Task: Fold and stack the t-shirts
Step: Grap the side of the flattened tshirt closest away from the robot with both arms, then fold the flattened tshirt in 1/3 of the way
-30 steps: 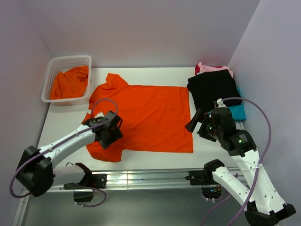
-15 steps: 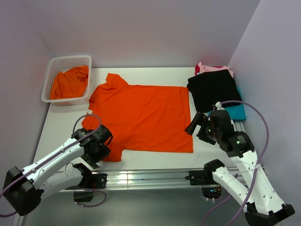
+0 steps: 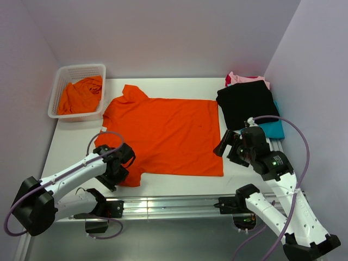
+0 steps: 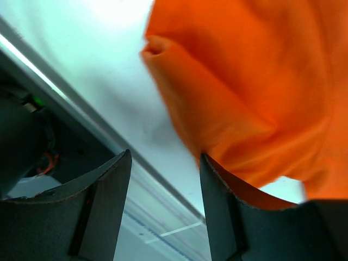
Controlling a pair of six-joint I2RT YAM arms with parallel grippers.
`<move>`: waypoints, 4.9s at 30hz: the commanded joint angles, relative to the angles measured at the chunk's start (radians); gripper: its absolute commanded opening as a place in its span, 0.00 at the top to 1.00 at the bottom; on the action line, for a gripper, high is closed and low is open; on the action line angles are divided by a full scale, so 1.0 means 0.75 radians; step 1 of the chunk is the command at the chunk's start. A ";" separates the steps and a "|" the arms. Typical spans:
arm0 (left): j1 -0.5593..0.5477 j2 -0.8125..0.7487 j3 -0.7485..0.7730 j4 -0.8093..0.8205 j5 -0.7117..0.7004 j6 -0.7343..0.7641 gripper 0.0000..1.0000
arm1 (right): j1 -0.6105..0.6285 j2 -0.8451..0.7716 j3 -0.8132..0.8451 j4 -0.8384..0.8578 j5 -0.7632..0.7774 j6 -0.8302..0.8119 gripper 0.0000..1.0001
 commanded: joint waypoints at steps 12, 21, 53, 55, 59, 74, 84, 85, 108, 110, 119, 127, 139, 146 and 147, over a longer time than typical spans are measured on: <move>-0.001 0.157 -0.001 0.245 0.000 0.045 0.39 | -0.006 0.090 0.047 0.024 0.038 -0.078 0.01; 0.008 0.155 -0.140 0.338 0.135 0.047 0.80 | -0.006 0.192 0.000 0.008 0.044 -0.092 0.01; 0.220 0.178 -0.011 0.268 0.152 0.372 0.98 | -0.094 0.894 -0.315 0.272 0.012 0.112 0.54; 0.222 0.174 -0.005 0.254 0.160 0.383 0.99 | -0.094 0.888 -0.305 0.253 0.024 0.121 0.76; 0.222 0.168 0.058 0.170 0.152 0.405 1.00 | -0.096 0.833 -0.285 0.162 0.036 0.121 0.89; 0.322 0.263 0.628 -0.147 0.096 0.652 1.00 | -0.107 0.844 0.071 -0.113 0.126 0.031 0.91; 0.566 0.733 1.001 -0.006 0.113 0.996 1.00 | -0.227 1.270 0.515 -0.035 0.167 -0.033 0.92; 0.604 0.787 1.046 0.022 0.131 1.027 1.00 | -0.235 1.351 0.556 -0.031 0.167 -0.031 0.92; 0.726 0.994 1.523 -0.061 0.099 1.181 0.01 | -0.272 1.344 0.673 -0.103 0.245 0.010 0.00; 0.711 0.911 1.411 -0.098 0.049 1.135 0.01 | -0.270 1.270 0.565 -0.092 0.243 0.000 0.00; 0.707 0.742 0.813 0.133 0.013 1.107 0.03 | -0.270 1.110 0.229 0.098 0.092 -0.029 0.00; 0.740 0.846 0.862 0.205 -0.065 1.209 0.05 | -0.272 1.288 0.347 0.137 0.134 -0.072 0.00; 0.842 1.037 0.963 0.268 -0.010 1.418 0.28 | -0.285 1.432 0.405 0.151 0.188 -0.096 0.07; 0.844 0.937 0.830 0.309 0.086 1.420 0.43 | -0.293 1.438 0.315 0.208 0.186 -0.090 0.39; 0.844 0.926 0.813 0.305 0.098 1.422 0.45 | -0.293 1.448 0.305 0.212 0.186 -0.090 0.45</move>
